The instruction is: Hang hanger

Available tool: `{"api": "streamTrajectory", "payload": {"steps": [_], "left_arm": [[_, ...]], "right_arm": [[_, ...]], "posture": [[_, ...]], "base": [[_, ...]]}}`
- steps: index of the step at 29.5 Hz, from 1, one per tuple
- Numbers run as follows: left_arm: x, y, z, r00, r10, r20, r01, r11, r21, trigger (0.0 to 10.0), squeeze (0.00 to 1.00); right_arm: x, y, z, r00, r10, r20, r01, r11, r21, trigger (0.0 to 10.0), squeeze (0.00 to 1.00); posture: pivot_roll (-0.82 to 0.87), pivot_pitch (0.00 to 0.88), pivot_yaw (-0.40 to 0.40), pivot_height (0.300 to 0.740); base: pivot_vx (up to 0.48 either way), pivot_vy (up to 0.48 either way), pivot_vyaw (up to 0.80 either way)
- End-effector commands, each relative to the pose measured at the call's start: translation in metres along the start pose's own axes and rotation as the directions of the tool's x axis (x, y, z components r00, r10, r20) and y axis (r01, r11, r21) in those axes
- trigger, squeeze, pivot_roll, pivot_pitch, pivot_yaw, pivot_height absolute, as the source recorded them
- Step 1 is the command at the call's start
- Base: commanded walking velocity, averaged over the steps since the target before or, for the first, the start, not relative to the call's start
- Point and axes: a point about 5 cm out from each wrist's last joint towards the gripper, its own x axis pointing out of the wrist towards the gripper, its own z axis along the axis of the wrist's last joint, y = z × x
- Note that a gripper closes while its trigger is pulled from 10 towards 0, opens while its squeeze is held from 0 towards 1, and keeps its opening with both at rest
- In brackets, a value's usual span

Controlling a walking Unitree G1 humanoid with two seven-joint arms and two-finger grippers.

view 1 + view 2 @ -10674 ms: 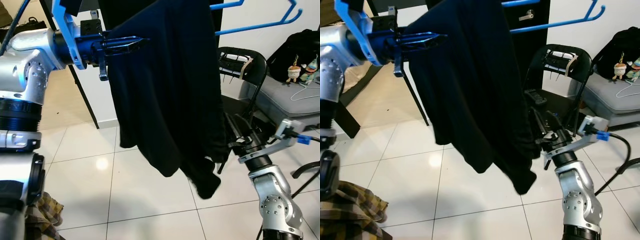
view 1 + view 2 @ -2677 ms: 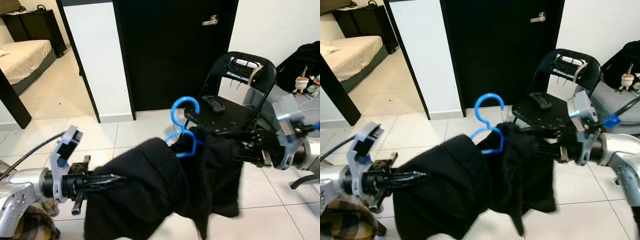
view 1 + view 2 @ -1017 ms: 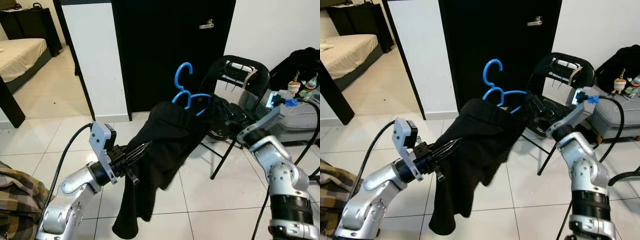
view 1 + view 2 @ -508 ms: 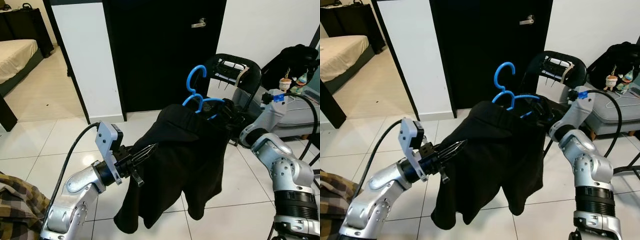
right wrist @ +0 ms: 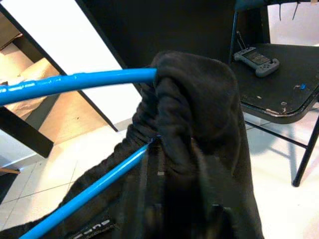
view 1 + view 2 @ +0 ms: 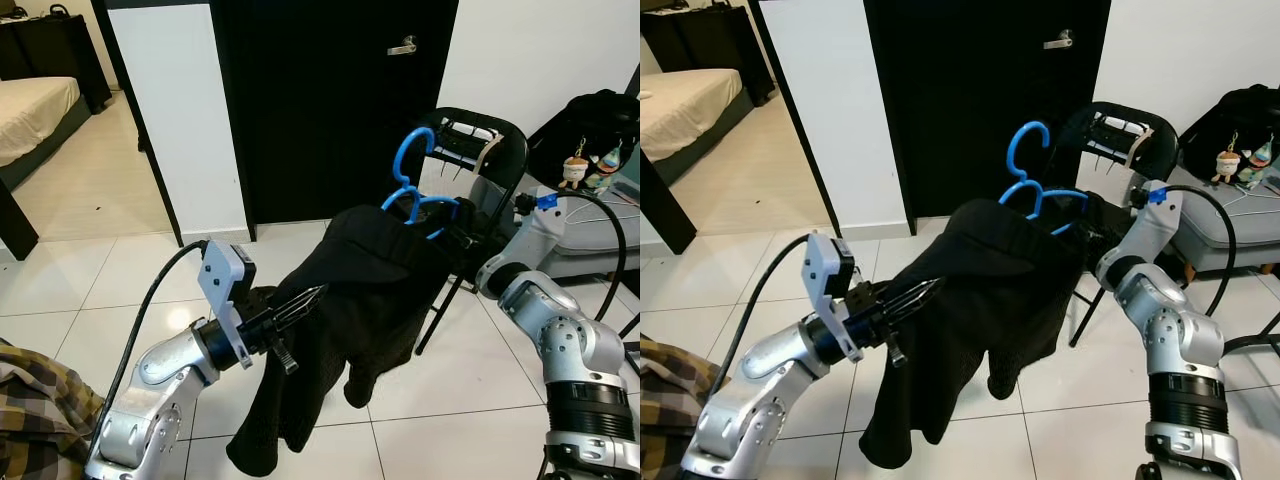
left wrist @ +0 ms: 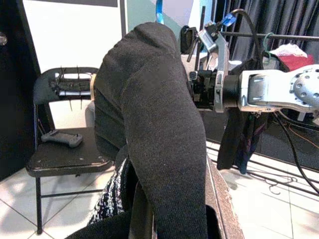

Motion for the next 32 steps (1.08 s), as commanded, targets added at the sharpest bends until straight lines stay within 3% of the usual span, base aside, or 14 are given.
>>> {"api": "streamTrajectory", "payload": {"steps": [1, 3, 8, 11, 18, 19, 20, 21, 22, 24, 28, 29, 30, 32], "left_arm": [[0.005, -0.004, 0.011, 0.998, -0.024, 0.061, 0.023, 1.0, 0.019, 10.0, 0.0], [0.005, -0.005, 0.007, 0.999, -0.026, 0.048, 0.025, 1.0, 0.014, 10.0, 0.0], [0.004, -0.005, 0.003, 0.999, -0.023, 0.034, 0.023, 1.0, 0.011, 10.0, 0.0], [0.003, -0.005, -0.005, 1.0, -0.01, -0.002, 0.01, 1.0, 0.017, 10.0, 0.0], [0.003, -0.006, -0.01, 1.0, -0.001, -0.028, 0.001, 1.0, 0.025, 10.0, 0.0], [0.005, -0.006, -0.011, 1.0, 0.002, -0.03, -0.001, 1.0, 0.027, 10.0, 0.0], [0.005, -0.006, -0.011, 1.0, 0.002, -0.03, -0.001, 1.0, 0.027, 10.0, 0.0], [0.007, -0.007, -0.013, 0.999, 0.018, -0.03, -0.017, 0.999, 0.032, 10.0, 0.0], [0.007, -0.007, -0.013, 0.999, 0.018, -0.03, -0.017, 0.999, 0.032, 10.0, 0.0], [0.008, -0.006, -0.014, 0.999, 0.036, -0.035, -0.034, 0.999, 0.039, 10.0, 0.0], [0.008, -0.006, -0.015, 0.999, 0.04, -0.035, -0.039, 0.998, 0.039, 10.0, 0.0], [0.008, -0.006, -0.015, 0.998, 0.044, -0.036, -0.043, 0.998, 0.041, 10.0, 0.0], [0.008, -0.006, -0.015, 0.998, 0.044, -0.036, -0.043, 0.998, 0.041, 10.0, 0.0], [0.008, -0.005, -0.015, 0.998, 0.051, -0.032, -0.049, 0.998, 0.045, 10.0, 0.0]], "right_arm": [[0.0, -0.004, 0.0, 1.0, -0.02, -0.007, 0.02, 1.0, 0.007, 0.0, 0.0], [-0.001, 0.001, 0.009, 0.997, 0.033, 0.07, -0.033, 0.999, 0.0, 0.0, 0.0], [-0.003, 0.008, 0.017, 0.988, 0.088, 0.127, -0.087, 0.996, -0.015, 0.0, 0.0], [-0.011, 0.022, 0.036, 0.947, 0.208, 0.246, -0.207, 0.978, -0.033, 0.0, 0.0], [-0.019, 0.042, 0.034, 0.908, 0.366, 0.204, -0.345, 0.929, -0.131, 0.0, 0.0], [-0.023, 0.053, 0.03, 0.884, 0.432, 0.179, -0.408, 0.9, -0.153, 0.0, 0.0], [-0.023, 0.053, 0.03, 0.884, 0.432, 0.179, -0.408, 0.9, -0.153, 0.0, 0.0], [-0.032, 0.073, 0.023, 0.816, 0.56, 0.145, -0.532, 0.825, -0.189, 0.0, 0.0], [-0.032, 0.073, 0.023, 0.816, 0.56, 0.145, -0.532, 0.825, -0.189, 0.0, 0.0], [-0.041, 0.085, 0.021, 0.749, 0.649, 0.133, -0.621, 0.758, -0.201, 0.0, 0.0], [-0.043, 0.088, 0.02, 0.725, 0.677, 0.127, -0.648, 0.733, -0.205, 0.0, 0.0], [-0.048, 0.094, 0.017, 0.692, 0.713, 0.11, -0.685, 0.698, -0.21, 0.0, 0.0], [-0.048, 0.094, 0.017, 0.692, 0.713, 0.11, -0.685, 0.698, -0.21, 0.0, 0.0], [-0.055, 0.101, 0.012, 0.637, 0.767, 0.079, -0.74, 0.637, -0.217, 0.0, 0.0]], "posture": [[-0.05, 0.0, 0.007, 0.74], [-0.05, 0.0, 0.007, 0.74], [-0.06, 0.0, 0.01, 0.74], [-0.06, 0.0, 0.013, 0.74], [-0.06, 0.0, 0.016, 0.74], [-0.06, 0.0, 0.018, 0.74], [-0.06, 0.0, 0.018, 0.74], [-0.07, 0.0, 0.018, 0.74], [-0.07, 0.0, 0.018, 0.74], [-0.07, 0.0, 0.019, 0.74], [-0.07, 0.0, 0.019, 0.74], [-0.07, 0.0, 0.019, 0.74], [-0.07, 0.0, 0.019, 0.74], [-0.07, 0.0, 0.016, 0.74]], "base": [[0.0, 0.0, 0.0], [0.0, 0.0, 0.0], [0.0, 0.0, 0.0], [0.0, 0.0, 0.0], [0.0, 0.0, 0.0], [0.0, 0.0, 0.0], [0.0, 0.0, 0.0], [0.0, 0.0, 0.0], [0.0, 0.0, 0.0], [0.0, 0.0, 0.0], [0.0, 0.0, 0.0], [0.0, 0.0, 0.0], [0.0, 0.0, 0.0], [0.0, 0.0, 0.0]]}}
